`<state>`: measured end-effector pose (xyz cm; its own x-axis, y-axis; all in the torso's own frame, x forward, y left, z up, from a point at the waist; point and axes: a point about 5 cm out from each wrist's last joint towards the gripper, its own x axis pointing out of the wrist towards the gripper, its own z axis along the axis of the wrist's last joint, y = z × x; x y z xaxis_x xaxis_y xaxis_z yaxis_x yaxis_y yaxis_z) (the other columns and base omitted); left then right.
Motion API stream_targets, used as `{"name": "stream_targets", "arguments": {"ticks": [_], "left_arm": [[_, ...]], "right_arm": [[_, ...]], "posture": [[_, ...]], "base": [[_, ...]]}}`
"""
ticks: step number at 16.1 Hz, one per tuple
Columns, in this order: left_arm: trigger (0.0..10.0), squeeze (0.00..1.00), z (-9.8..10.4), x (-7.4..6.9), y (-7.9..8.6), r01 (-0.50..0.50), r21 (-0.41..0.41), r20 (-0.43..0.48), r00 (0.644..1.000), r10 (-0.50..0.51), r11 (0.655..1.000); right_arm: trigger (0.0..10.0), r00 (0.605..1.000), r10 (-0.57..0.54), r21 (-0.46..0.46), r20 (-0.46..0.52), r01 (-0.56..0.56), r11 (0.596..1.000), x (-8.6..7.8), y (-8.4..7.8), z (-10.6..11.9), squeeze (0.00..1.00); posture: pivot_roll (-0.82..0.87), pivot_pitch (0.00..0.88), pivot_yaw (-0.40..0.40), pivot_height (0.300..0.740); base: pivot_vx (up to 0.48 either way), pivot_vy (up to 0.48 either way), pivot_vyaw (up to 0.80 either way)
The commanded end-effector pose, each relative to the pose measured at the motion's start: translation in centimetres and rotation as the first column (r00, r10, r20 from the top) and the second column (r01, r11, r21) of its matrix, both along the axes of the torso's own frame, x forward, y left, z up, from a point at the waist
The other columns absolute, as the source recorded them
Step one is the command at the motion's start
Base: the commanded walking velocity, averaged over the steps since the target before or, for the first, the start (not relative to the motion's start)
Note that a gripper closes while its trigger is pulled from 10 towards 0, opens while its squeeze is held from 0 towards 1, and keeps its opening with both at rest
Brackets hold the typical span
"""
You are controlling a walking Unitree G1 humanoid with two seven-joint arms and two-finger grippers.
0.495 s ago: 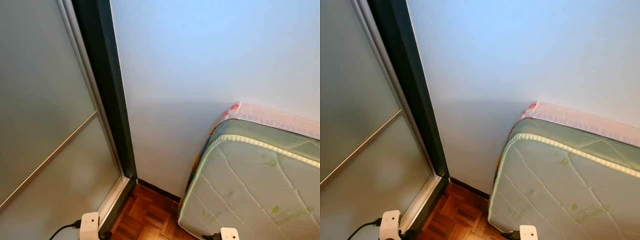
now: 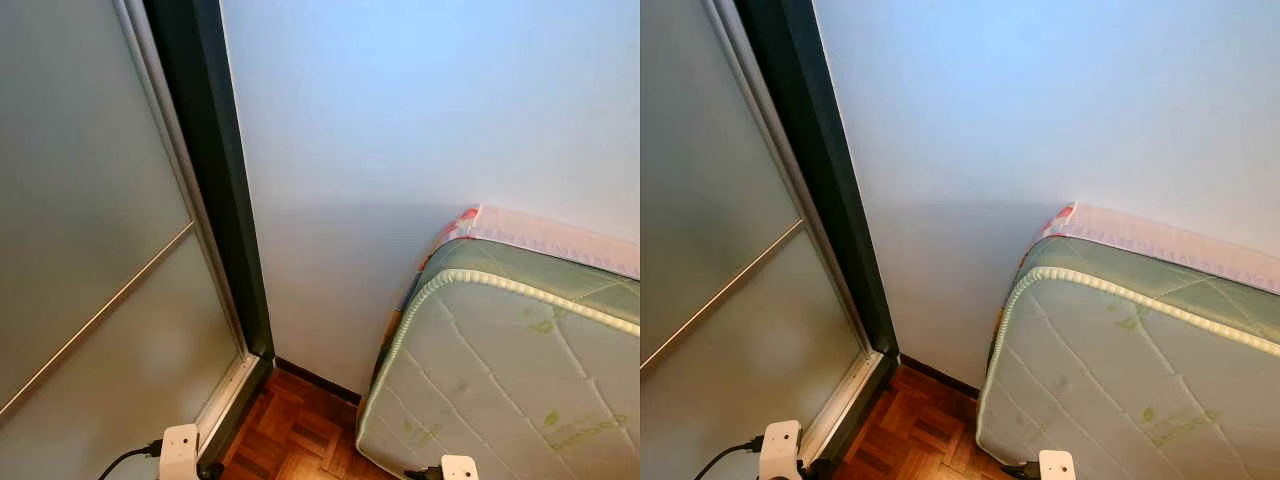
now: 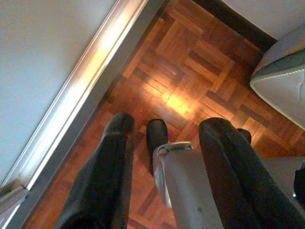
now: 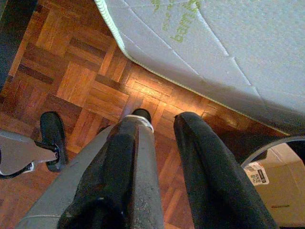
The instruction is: Clean up the room
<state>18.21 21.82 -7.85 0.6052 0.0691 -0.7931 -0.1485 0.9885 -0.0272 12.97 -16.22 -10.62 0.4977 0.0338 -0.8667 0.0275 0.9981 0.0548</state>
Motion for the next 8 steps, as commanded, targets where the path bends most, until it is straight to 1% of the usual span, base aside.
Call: {"name": "stream_targets", "arguments": {"ticks": [1, 8], "left_arm": [[10.0, 0.00, 0.38, 1.59, -1.21, 0.198, 0.108, -0.081, 0.978, -0.190, 0.974], [10.0, 0.00, 0.38, 1.59, -1.21, 0.198, 0.108, -0.081, 0.978, -0.190, 0.974]], "right_arm": [[10.0, 0.973, -0.125, 0.017, 0.196, 0.124, 0.992, 8.45, -4.64, 4.24, 0.00], [10.0, 0.973, -0.125, 0.017, 0.196, 0.124, 0.992, 8.45, -4.64, 4.24, 0.00]], "posture": [[-0.16, 0.000, -0.056, 0.740], [-0.16, 0.000, -0.056, 0.740]], "base": [[0.000, 0.000, 0.00], [0.000, 0.000, 0.00]]}}
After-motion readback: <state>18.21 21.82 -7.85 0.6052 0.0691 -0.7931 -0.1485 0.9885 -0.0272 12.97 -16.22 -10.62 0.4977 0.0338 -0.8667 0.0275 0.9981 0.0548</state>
